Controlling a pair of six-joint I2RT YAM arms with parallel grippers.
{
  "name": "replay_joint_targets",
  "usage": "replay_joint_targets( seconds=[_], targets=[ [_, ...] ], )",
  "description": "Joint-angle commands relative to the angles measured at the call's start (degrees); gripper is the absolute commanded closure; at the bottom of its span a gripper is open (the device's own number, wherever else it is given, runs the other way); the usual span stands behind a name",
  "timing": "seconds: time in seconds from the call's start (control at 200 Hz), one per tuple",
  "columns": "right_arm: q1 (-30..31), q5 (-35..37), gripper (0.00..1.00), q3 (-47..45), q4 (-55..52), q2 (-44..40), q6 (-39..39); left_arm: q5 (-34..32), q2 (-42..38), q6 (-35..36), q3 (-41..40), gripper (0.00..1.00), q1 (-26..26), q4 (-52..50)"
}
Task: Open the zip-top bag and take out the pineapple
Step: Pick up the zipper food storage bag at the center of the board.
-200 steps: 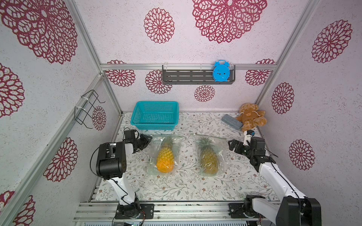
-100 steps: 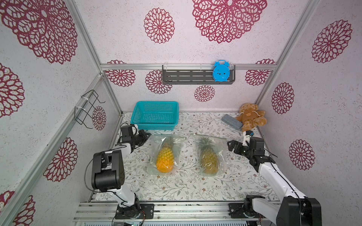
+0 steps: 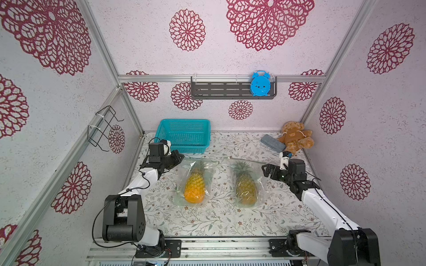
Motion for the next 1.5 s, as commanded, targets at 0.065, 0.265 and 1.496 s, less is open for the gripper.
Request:
replay_joint_targets(
  seconds=[0.065,0.265,1.496],
  targets=[
    [1.19,0.31,0.01,2.4,0.73,0.65,-0.68,-2.96,3.49,-0.73,-1.08,0.58,3.98,-0.99],
    [1.47,0.97,0.01,2.76,-0.12,0.78,-0.99,0.64,12.33,-1.45,-0.31,0.21,5.63,5.72],
    [7.06,-0.43,0.01,8.99,1.2,-0.86,0.75,5.64,-2.02,2.11,4.63,1.0,-5.18,-0.39]
  ],
)
